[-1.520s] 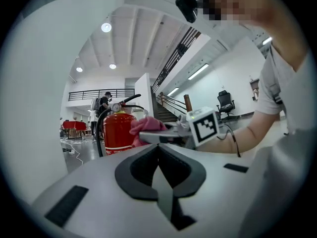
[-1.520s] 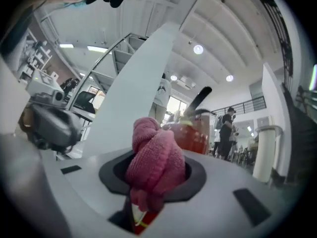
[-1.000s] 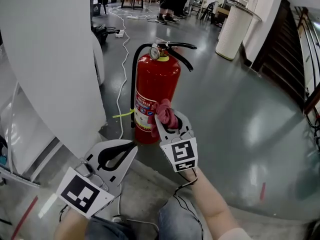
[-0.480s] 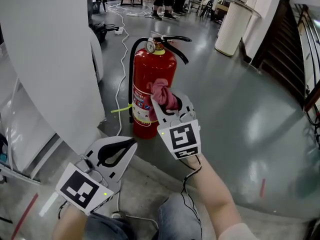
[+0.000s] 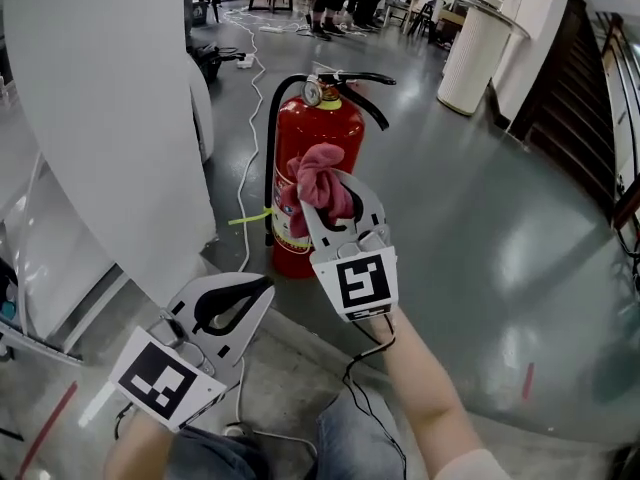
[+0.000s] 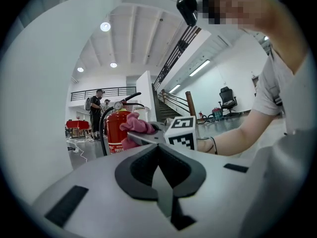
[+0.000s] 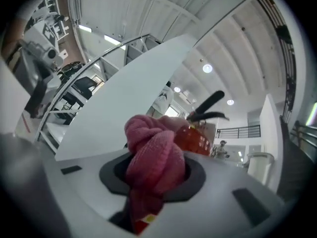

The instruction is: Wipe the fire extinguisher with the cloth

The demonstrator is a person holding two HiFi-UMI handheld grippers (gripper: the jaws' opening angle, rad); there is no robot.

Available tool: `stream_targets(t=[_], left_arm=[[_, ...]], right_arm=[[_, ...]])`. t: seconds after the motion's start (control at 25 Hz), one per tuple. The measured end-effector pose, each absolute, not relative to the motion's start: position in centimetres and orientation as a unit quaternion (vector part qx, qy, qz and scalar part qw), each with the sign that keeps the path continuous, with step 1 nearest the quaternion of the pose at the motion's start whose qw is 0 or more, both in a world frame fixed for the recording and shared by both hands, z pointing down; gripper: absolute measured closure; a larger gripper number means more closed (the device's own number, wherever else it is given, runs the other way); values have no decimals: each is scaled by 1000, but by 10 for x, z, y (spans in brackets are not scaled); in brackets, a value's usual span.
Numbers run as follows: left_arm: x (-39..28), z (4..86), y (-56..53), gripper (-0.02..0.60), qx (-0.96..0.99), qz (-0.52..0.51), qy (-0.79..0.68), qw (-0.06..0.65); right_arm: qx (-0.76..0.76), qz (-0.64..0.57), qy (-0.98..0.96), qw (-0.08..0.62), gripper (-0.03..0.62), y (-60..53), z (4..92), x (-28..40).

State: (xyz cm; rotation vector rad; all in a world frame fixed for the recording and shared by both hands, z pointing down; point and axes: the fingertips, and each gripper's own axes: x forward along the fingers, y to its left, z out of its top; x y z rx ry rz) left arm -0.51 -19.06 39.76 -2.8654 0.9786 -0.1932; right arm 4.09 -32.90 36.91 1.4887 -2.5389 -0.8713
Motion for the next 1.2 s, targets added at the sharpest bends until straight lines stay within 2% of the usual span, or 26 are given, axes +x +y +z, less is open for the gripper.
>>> stream_targets(t=[0.2,0.52,0.68,0.84,1.08,1.2], left_arm=[[-12,410,-193,572,-941,-71,330,38],[-12,424,-192,572,-941,-83,327,30],[-11,423,-192,572,-941,-85,327,30],[-8,418,-192,572,-941,-81,325,37],[-3,419,-192,572,-942,-82,323,36],[-1,417,-193,572,-942,-77,323,45]], right_arm=[[493,-277,-821,86,487,-330,431,41],[476,-287,-800,225,488,-332,524,36],[498,-328,-775,208,489,-333,474,40],[481,-343,-776,221,496,-333,453,40],[523,-413,-729,156,493,-332,346,54],[520,-443,-715,154,493,-332,335,49]])
